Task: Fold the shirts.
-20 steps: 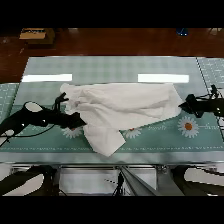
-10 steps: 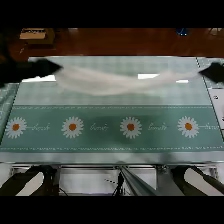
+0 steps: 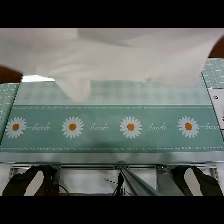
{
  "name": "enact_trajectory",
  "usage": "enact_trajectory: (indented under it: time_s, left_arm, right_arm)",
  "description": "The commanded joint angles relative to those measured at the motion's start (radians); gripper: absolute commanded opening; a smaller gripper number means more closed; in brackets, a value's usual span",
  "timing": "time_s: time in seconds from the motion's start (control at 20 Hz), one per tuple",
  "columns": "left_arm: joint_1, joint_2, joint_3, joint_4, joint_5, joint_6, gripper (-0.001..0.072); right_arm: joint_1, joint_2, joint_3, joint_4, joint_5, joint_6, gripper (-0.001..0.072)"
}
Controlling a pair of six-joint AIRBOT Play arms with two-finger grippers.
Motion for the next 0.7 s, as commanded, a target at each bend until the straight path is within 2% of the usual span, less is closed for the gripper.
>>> enact_trajectory:
  time_s: [0.0, 0.1, 0.25, 0.35, 0.45, 0.65]
  left_arm:
    - [0.008, 0.083, 0.113, 0.223, -0.063, -0.145, 0.0027]
    - [0.008, 0.127, 0.112, 0.339, -0.211, -0.216, 0.0026]
    - [0.008, 0.137, 0.110, 0.412, -0.529, -0.311, 0.0026]
    - [0.008, 0.135, 0.073, 0.413, -0.671, -0.309, 0.0026]
    - [0.008, 0.124, -0.010, 0.415, -0.719, -0.300, 0.0027]
    - [0.005, 0.056, -0.284, 0.397, -0.715, -0.289, 0.0027]
  right_arm:
    - [0.001, 0.100, 0.083, -0.106, 0.061, 0.116, 0.0022]
    - [0.001, 0.149, 0.087, -0.196, 0.166, 0.161, 0.0022]
    - [0.001, 0.175, 0.087, -0.337, 0.467, 0.168, 0.0022]
    - [0.001, 0.154, 0.085, -0.370, 0.656, 0.087, 0.0022]
    - [0.013, 0.105, 0.076, -0.374, 0.745, 0.058, 0.0022]
    - [0.105, -0.062, -0.033, -0.398, 0.797, 0.035, 0.0021]
